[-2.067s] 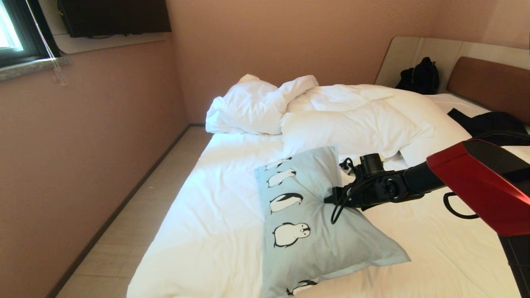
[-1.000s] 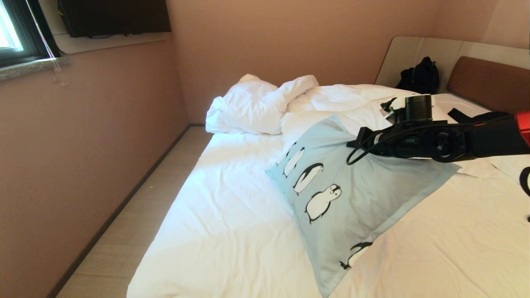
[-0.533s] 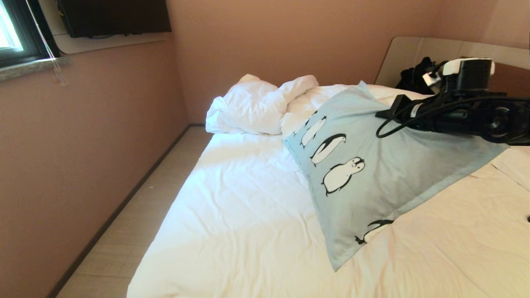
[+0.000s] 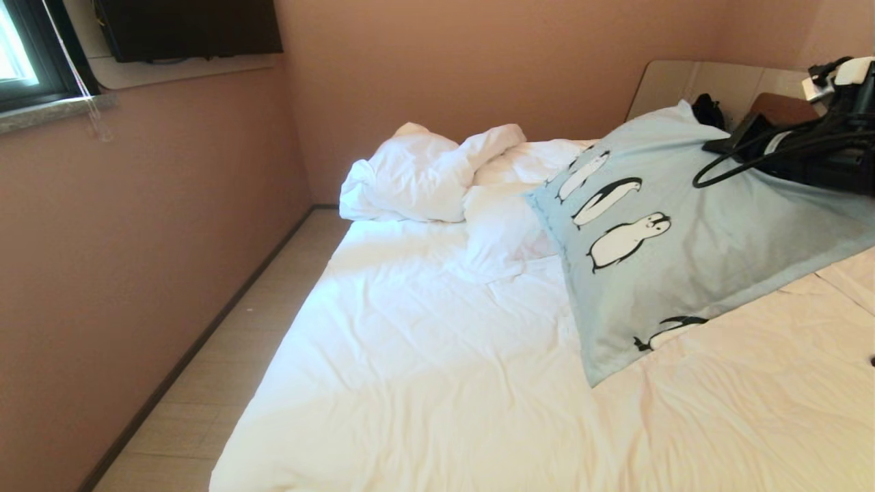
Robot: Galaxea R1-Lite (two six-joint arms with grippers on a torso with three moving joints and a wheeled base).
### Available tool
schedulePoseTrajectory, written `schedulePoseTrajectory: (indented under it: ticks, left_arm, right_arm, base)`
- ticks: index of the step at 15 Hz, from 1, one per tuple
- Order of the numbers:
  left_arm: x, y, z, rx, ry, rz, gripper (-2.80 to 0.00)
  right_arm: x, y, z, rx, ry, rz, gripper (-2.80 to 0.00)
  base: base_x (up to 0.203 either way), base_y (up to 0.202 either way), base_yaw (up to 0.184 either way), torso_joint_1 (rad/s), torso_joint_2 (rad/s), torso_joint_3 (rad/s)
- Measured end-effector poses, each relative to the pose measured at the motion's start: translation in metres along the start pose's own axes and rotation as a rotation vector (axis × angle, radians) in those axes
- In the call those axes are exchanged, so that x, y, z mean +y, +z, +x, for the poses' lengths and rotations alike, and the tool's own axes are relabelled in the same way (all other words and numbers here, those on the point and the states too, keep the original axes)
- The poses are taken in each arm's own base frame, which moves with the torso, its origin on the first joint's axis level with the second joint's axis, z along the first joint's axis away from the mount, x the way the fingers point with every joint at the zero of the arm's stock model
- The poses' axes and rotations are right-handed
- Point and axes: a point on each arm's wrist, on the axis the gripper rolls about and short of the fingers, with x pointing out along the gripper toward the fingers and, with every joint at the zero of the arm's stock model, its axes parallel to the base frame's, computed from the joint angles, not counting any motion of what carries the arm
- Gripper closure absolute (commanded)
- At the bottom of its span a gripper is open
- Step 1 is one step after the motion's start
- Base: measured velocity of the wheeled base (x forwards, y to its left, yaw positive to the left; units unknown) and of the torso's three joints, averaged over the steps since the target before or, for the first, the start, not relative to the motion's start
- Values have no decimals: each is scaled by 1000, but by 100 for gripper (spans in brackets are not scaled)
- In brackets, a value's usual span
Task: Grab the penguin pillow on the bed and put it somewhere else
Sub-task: Move to the head of the bed
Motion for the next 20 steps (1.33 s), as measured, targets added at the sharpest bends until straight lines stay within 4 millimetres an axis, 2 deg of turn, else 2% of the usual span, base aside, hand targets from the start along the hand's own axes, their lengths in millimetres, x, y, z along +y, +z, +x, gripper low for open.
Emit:
schedulePoseTrajectory:
  ticks: [3, 11, 20]
  left_arm:
    - [0, 0, 0, 0, 1, -1, 0]
    - [0, 0, 0, -1, 0, -1, 0]
    - [0, 0, 0, 0, 1, -3, 0]
  right_arm:
    - [-12, 13, -5, -40, -21, -5, 0]
    - [-14, 13, -7, -34, -17, -4, 0]
    - [-14, 14, -7, -36, -15, -5, 0]
  base:
    - [0, 0, 0, 0, 0, 0]
    - [2, -14, 3, 0, 1, 0]
    - [0, -185, 1, 3, 0, 4]
